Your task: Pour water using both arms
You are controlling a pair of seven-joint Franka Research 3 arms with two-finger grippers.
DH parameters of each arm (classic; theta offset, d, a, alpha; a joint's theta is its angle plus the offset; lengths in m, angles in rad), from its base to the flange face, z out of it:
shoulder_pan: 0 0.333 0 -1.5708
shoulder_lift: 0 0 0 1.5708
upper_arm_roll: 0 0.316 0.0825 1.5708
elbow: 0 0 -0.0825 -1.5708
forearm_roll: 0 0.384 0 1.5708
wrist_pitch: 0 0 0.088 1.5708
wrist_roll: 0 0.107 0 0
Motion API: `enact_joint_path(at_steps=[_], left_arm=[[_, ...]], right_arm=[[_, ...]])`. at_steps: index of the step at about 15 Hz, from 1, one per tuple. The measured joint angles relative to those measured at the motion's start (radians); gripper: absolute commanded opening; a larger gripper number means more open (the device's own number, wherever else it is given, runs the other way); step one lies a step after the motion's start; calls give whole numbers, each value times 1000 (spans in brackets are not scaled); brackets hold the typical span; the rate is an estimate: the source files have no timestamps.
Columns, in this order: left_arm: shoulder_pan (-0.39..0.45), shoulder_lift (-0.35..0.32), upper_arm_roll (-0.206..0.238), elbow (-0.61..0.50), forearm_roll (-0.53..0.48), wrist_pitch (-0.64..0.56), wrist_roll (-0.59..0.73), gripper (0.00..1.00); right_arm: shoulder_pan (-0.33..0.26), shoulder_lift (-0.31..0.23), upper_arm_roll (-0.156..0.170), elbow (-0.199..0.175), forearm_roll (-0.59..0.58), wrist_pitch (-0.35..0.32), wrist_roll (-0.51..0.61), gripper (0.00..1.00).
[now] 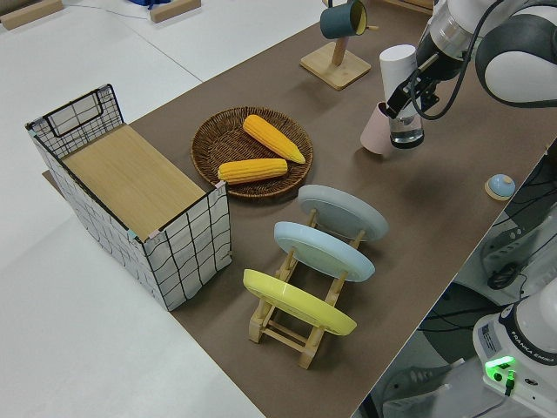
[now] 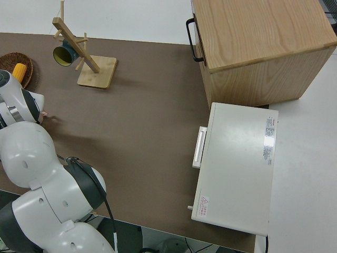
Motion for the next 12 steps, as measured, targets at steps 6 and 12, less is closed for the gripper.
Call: enact_joint_path(at_steps=[6, 12], left_arm=[[0, 0, 0, -3, 0, 0, 0, 0], [0, 0, 0, -3, 0, 0, 0, 0]], right_arm=[[17, 28, 4, 4, -51, 20, 37, 986], [17, 30, 3, 14, -52, 20, 39, 987]])
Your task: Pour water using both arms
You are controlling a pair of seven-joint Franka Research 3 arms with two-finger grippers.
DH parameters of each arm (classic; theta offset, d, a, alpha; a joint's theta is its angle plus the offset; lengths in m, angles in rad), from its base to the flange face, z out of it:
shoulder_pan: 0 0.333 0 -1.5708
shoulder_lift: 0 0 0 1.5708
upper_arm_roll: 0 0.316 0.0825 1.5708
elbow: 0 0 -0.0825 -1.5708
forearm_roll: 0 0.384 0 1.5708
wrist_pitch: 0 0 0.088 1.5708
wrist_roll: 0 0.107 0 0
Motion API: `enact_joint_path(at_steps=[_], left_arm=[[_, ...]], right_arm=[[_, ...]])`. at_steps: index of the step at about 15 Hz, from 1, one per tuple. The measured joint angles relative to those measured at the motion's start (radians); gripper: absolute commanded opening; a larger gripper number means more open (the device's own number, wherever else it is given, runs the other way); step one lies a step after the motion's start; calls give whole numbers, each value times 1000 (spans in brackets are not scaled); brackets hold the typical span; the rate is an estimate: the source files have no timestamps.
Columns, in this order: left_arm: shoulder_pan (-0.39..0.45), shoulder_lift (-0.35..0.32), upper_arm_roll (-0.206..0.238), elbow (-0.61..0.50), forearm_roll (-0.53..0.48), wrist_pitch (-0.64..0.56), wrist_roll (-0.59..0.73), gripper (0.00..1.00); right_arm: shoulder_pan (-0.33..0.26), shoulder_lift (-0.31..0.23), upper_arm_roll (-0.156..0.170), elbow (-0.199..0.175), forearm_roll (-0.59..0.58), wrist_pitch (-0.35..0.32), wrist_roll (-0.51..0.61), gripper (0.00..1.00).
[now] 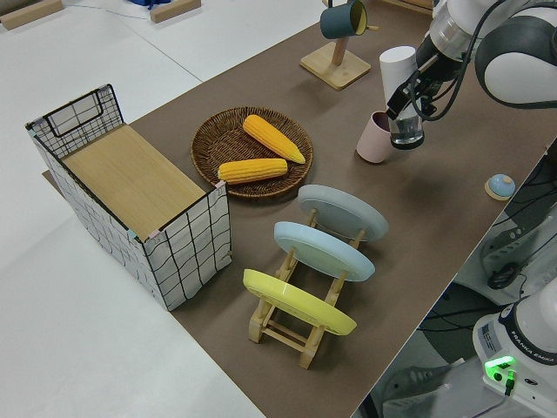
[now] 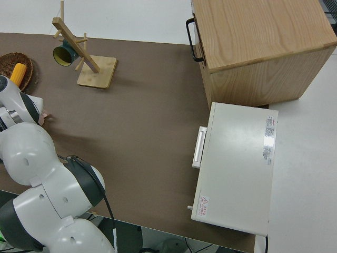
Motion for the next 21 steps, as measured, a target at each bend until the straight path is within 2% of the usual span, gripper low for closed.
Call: enact_joint_path(at_steps=[2, 3, 6, 9, 11, 14, 18, 21], left_arm=[[0, 0, 0, 0, 0, 0, 0, 0], [0, 1, 0, -1, 0, 0, 0, 0], [-1, 1, 0, -3, 0, 0, 0, 0], [-3, 1, -3, -11, 0, 0, 0, 0], [-4, 1, -12, -20, 2, 0, 4, 0], [-7, 1, -53, -40, 3, 0, 6, 0], [-14, 2, -101, -67, 3, 0, 6, 0], [-14, 2, -123, -84, 3, 0, 6, 0]], right_arm=[[0, 0, -1, 19, 0, -9, 0, 990], [0, 0, -1, 40, -1, -36, 0, 990], [-2, 0, -1, 124, -3, -168, 0, 990], [-9, -5, -1, 165, -11, -243, -28, 990], [-20, -14, -1, 178, -31, -293, -113, 990], [-48, -47, -5, 187, -88, -392, -276, 990], [-118, -100, -11, 189, -141, -531, -544, 990], [-165, -140, -29, 189, -177, -619, -767, 990]])
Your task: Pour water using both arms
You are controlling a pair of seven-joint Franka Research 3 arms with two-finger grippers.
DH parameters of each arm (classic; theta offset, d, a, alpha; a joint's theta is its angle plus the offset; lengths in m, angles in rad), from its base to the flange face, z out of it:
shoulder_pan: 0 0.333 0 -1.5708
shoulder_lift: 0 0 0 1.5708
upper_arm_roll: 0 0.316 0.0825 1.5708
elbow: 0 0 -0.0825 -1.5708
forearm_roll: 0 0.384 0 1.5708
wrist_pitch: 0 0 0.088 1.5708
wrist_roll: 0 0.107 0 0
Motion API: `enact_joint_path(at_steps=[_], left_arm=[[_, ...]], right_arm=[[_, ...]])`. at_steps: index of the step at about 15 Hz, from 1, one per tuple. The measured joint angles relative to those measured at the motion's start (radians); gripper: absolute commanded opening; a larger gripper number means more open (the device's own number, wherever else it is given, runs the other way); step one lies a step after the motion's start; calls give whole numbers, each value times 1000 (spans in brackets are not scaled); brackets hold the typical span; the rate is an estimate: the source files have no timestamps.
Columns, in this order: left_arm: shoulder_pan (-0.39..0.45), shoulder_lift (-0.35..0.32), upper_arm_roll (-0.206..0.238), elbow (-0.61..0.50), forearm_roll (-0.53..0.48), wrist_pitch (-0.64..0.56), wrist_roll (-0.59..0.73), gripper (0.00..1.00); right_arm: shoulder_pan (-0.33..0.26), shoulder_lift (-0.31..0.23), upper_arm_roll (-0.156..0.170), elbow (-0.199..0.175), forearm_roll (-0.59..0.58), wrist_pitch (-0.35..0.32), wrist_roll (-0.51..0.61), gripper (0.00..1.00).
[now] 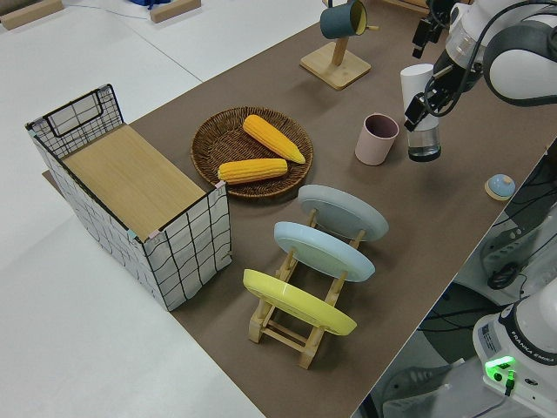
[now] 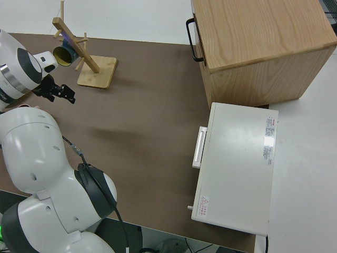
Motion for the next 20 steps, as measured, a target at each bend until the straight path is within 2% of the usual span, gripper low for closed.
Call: enact_joint_path(at_steps=[4, 6, 8, 10, 13, 15, 20], left_arm=[[0, 16, -12, -17, 0, 0, 0, 0], [-1, 47, -23, -19, 0, 0, 0, 0], [-1, 81, -35, -19, 0, 4, -1, 0], [-1, 112, -42, -18, 0, 9, -2, 0], [-1, 151, -44, -7, 0, 12, -2, 0], [-1, 166, -44, 1, 0, 8, -2, 0], [-1, 208, -44, 58, 0, -92, -3, 0]], right_arm=[[-98, -53, -27, -2, -9, -56, -276, 990], [-152, -87, -52, -8, -9, -68, -422, 990], [-179, -119, -94, -23, -8, -75, -519, 990], [-187, -153, -153, -43, 13, -76, -588, 990], [-184, -204, -282, -83, 125, -76, -662, 990], [-184, -233, -353, -111, 179, -75, -675, 990], [-183, -295, -479, -154, 298, -75, -679, 990]])
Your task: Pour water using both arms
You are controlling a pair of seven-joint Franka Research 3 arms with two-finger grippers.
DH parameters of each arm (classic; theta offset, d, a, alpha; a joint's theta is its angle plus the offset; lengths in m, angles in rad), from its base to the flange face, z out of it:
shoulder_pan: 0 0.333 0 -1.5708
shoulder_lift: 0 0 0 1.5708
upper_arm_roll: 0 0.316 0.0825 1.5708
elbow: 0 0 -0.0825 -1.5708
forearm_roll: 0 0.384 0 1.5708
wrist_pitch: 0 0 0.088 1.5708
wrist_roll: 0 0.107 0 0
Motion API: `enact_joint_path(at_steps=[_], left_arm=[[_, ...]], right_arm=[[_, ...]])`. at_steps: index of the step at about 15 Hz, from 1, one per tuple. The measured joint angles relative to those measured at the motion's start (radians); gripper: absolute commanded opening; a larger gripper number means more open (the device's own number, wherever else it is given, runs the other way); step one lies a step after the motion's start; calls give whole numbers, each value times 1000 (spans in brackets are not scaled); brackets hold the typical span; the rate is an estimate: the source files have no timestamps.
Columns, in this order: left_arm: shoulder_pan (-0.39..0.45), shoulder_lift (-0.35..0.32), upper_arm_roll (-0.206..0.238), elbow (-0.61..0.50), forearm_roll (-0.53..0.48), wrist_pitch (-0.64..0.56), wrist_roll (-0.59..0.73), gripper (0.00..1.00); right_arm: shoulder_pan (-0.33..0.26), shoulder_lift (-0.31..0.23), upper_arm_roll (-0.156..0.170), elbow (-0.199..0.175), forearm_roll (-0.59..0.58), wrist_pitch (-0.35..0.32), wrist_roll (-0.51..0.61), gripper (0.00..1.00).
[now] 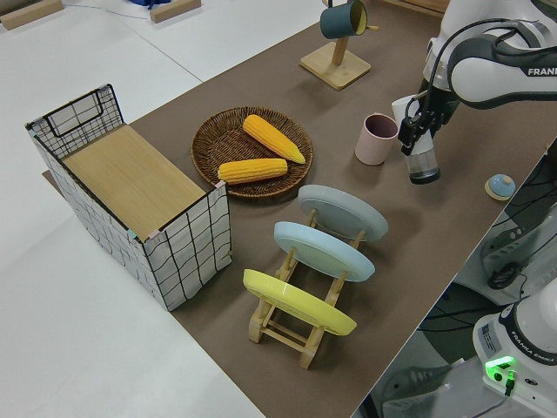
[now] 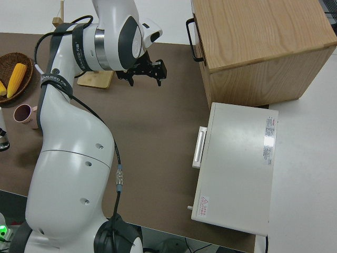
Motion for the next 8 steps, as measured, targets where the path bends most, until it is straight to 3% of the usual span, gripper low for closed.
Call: enact_joint_path(at_steps=[3, 8], left_arm=[[0, 36, 0, 58, 0, -100, 0, 0], [-1, 121, -8, 105, 0, -122, 0, 0]], right_arm=[[0, -46, -35, -24, 21, 0, 0, 990], [-1, -124, -41, -56, 22, -13, 1, 990]])
